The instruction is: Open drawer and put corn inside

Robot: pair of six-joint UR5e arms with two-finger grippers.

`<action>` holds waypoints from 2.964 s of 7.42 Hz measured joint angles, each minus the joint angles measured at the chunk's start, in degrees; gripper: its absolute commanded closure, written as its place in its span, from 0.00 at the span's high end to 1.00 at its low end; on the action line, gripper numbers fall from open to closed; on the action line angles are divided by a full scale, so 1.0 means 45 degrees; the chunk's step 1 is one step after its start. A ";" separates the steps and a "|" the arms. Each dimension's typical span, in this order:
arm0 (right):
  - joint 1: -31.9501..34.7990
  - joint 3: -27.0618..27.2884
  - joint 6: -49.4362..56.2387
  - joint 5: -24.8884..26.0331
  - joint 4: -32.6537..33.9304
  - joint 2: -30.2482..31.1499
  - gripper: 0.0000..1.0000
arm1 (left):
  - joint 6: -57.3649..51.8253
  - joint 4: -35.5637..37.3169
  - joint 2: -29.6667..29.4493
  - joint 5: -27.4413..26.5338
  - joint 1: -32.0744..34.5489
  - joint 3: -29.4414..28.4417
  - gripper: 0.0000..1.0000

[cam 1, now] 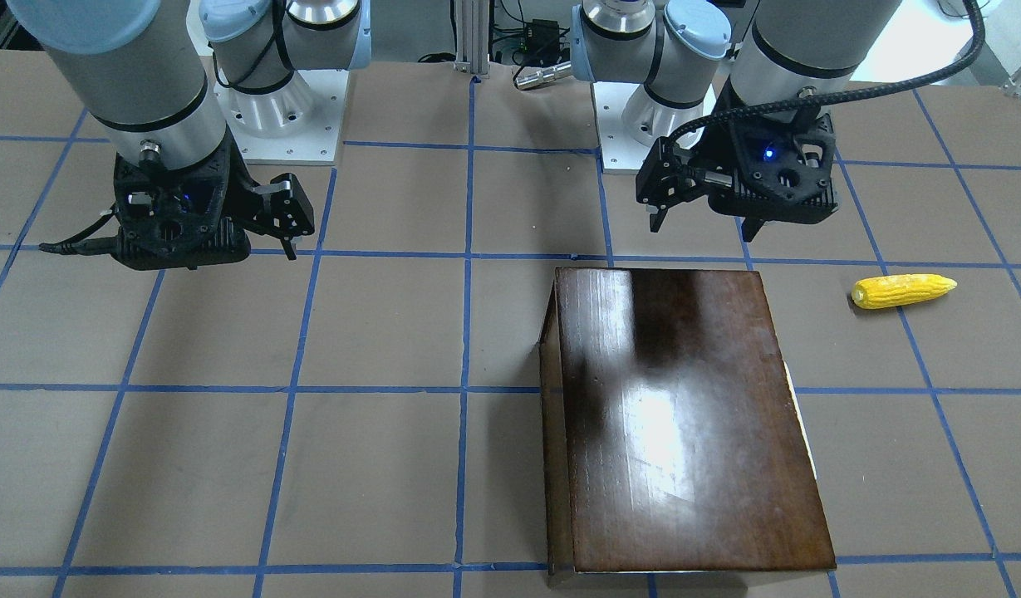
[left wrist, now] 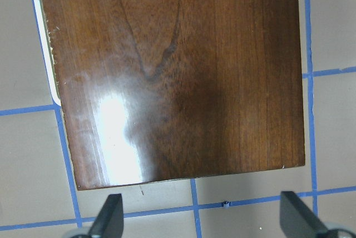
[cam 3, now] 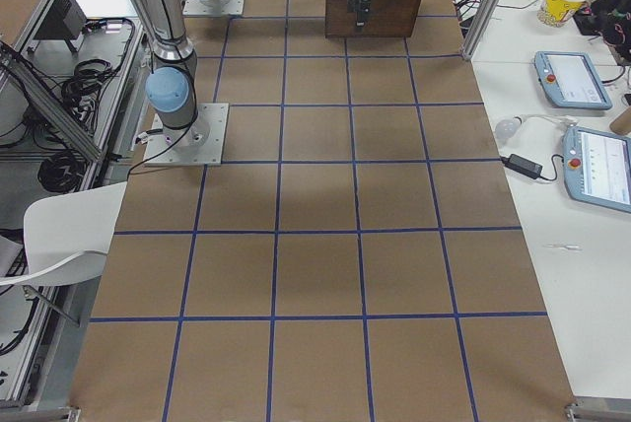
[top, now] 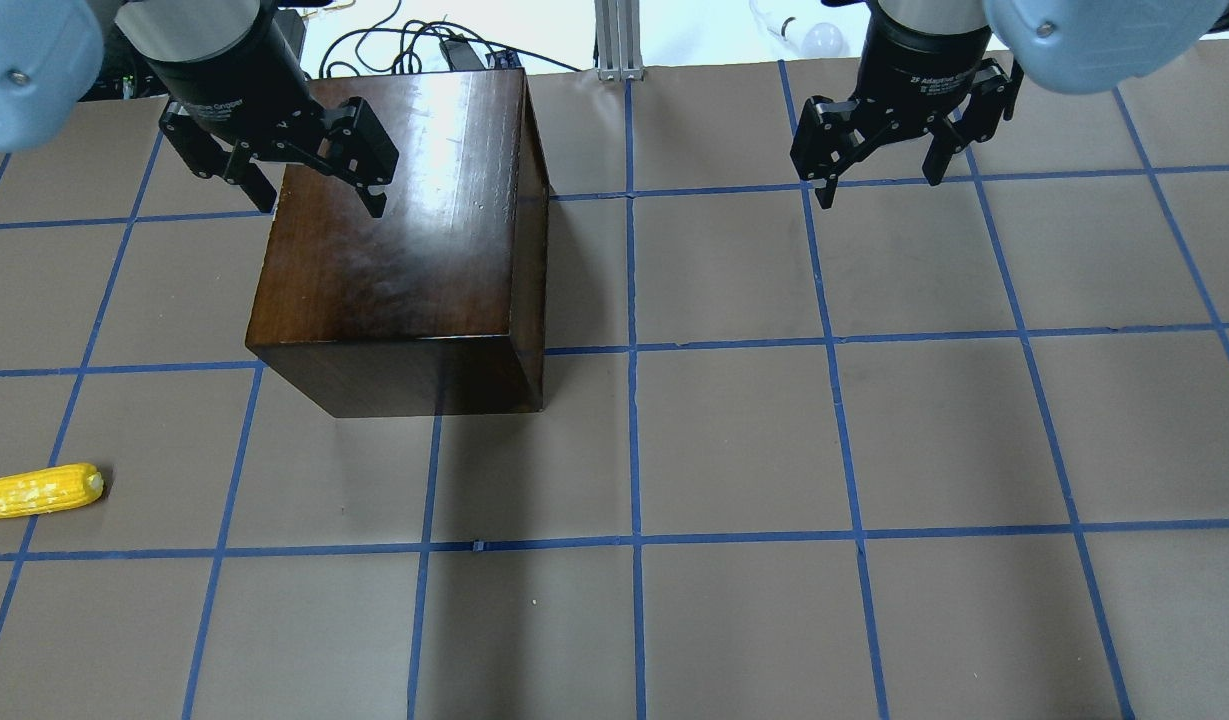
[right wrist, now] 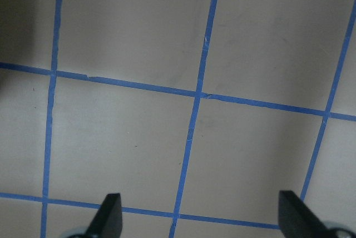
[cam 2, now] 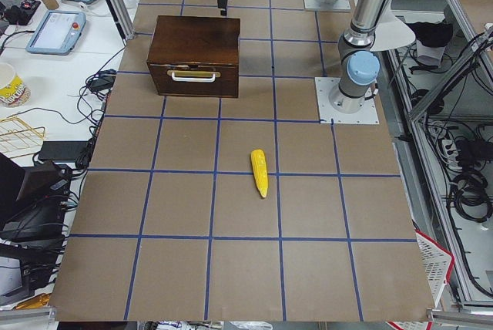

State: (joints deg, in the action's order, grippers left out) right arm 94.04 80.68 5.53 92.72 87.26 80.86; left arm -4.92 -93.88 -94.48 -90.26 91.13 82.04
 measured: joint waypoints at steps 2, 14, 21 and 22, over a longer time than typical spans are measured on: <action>0.0000 0.0000 -0.0002 0.0000 -0.0001 0.0000 1.00 | 0.0000 0.0002 -0.0008 0.0000 0.0001 0.0001 1.00; 0.0000 0.0000 -0.0004 0.0000 -0.0010 0.0000 1.00 | 0.0038 0.0163 -0.0160 -0.0016 -0.0039 0.0085 1.00; 0.0000 0.0000 -0.0012 0.0000 -0.0007 0.0000 1.00 | 0.0173 0.0843 -0.0181 -0.0024 -0.0040 0.0374 1.00; 0.0000 0.0000 -0.0005 0.0000 -0.0007 0.0000 1.00 | 0.0147 0.0826 -0.0137 -0.0039 -0.0066 0.0390 1.00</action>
State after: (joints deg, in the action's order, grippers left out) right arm 94.04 80.68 5.50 92.73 87.23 80.86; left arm -4.26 -90.16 -95.09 -90.44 90.83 83.80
